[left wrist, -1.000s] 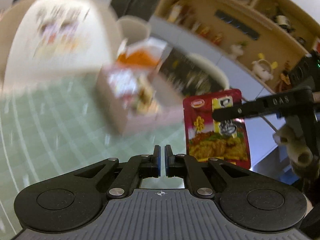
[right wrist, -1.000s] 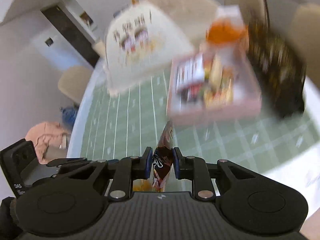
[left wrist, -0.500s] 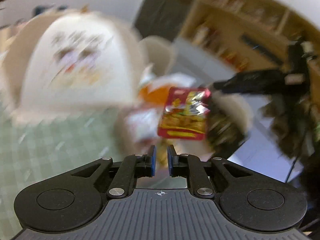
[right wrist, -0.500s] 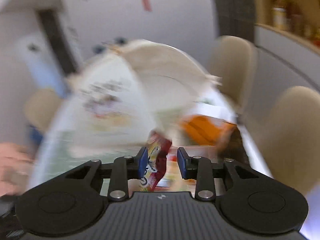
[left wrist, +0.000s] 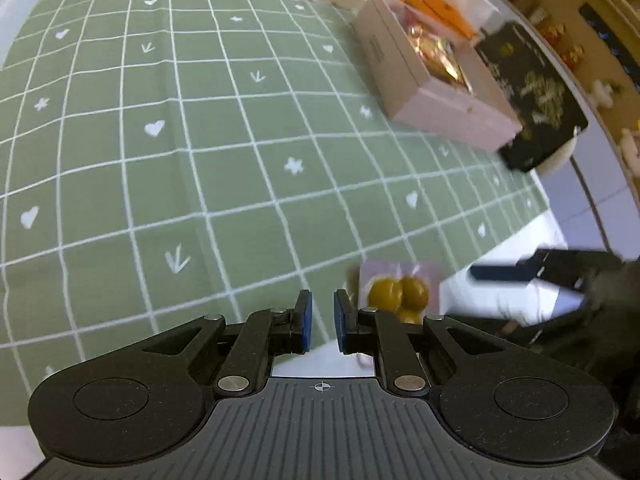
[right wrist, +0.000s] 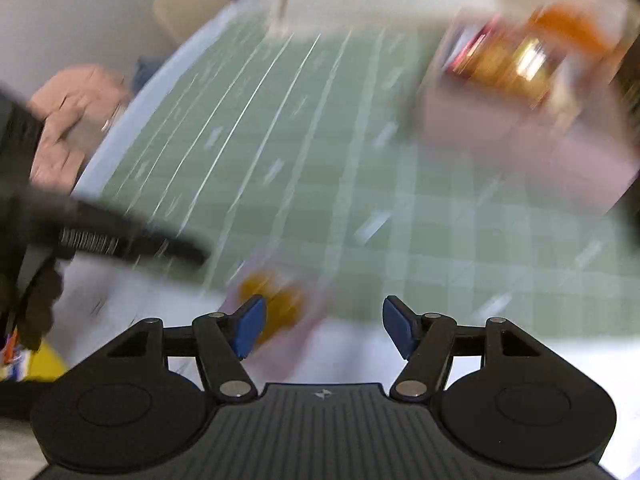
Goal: Organize snacks
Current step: 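Grasp the clear packet of three yellow eggs with the right gripper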
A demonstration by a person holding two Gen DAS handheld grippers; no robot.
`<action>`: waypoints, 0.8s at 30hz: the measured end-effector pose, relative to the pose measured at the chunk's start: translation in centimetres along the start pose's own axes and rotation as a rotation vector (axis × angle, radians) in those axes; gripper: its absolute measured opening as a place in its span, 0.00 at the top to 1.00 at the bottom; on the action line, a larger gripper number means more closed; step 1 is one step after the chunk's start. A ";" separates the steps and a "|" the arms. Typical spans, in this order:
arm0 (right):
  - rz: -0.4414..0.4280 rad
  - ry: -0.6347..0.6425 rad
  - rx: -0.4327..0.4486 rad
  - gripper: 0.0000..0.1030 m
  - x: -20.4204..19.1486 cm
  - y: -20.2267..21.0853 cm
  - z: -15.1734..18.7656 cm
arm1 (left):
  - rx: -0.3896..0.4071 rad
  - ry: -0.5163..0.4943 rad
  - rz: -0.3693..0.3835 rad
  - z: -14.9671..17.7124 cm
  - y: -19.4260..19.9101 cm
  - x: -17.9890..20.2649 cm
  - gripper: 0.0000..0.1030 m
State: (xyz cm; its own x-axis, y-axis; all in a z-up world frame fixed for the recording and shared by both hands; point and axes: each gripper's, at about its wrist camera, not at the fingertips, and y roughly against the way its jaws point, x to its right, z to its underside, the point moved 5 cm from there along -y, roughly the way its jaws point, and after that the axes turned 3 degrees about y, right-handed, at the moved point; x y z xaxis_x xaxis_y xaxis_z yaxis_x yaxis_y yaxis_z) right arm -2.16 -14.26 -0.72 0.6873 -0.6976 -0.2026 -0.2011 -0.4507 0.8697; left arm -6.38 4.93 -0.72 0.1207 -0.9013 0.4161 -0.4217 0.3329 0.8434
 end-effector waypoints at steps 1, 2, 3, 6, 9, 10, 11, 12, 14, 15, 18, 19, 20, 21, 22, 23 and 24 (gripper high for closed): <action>0.030 -0.022 -0.007 0.37 -0.6 -0.7 0.0 | 0.004 -0.007 -0.011 0.1 0.4 0.1 0.86; 0.047 -0.058 -0.009 0.37 -0.9 -1.1 0.0 | 0.013 -0.014 -0.020 0.2 0.6 0.0 0.86; 0.044 -0.106 -0.007 0.37 -1.0 -1.3 -0.2 | 0.022 -0.019 -0.025 0.2 0.9 0.0 0.86; 0.024 -0.249 0.033 0.28 -1.6 -1.8 -0.9 | 0.050 -0.015 -0.028 0.4 1.3 -0.2 0.86; 0.092 -0.211 0.058 0.25 -3.1 -2.4 -1.2 | 0.070 -0.007 -0.031 0.6 1.4 -0.1 0.86; 0.130 -0.159 0.051 0.26 -3.8 -2.6 -1.3 | 0.074 -0.004 -0.032 0.4 1.3 0.1 0.86; 0.163 -0.103 0.043 0.30 -4.4 -2.8 -1.3 | 0.076 0.000 -0.032 0.4 1.4 0.1 0.86; 0.195 -0.039 0.043 0.39 -4.9 -2.8 -1.2 | 0.080 0.003 -0.032 0.5 1.7 0.1 0.86; 0.180 0.010 0.039 0.40 -4.8 -2.2 -1.2 | 0.092 0.008 -0.035 0.4 2.0 0.0 0.86; 0.165 0.008 0.036 0.41 -4.5 -1.9 -1.1 | 0.097 0.013 -0.035 0.4 2.2 -0.1 0.86; 0.169 -0.009 0.048 0.42 -2.9 -0.6 -1.6 | 0.113 0.024 -0.032 -0.1 2.3 -0.1 0.86; 0.176 -0.021 0.059 0.42 -2.2 -0.1 -1.8 | 0.116 0.026 -0.028 -0.4 2.2 0.0 0.86; 0.181 -0.037 0.075 0.42 -1.5 0.5 -2.0 | 0.119 0.026 -0.021 -0.7 2.1 0.3 0.86; 0.189 -0.051 0.095 0.42 -0.9 1.6 -2.6 | 0.121 0.022 -0.013 -1.0 1.9 0.6 0.86; 0.203 -0.063 0.127 0.42 0.0 3.2 -3.1 | 0.125 0.014 -0.005 -1.3 1.7 1.1 0.86; 0.227 -0.069 0.173 0.42 0.9 5.1 -4.0 | 0.129 0.004 0.005 -1.7 1.6 1.6 0.86; 0.260 -0.068 0.225 0.42 1.8 7.0 -5.1 | 0.137 -0.011 0.017 -2.1 1.5 2.3 0.86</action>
State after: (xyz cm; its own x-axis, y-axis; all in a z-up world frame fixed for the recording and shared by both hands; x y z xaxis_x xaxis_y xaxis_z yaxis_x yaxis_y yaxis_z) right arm 1.19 -15.82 7.28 0.5462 -0.8373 -0.0240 -0.5169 -0.3594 0.7769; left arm -4.83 4.01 2.25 0.1033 -0.8990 0.4256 -0.5422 0.3079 0.7818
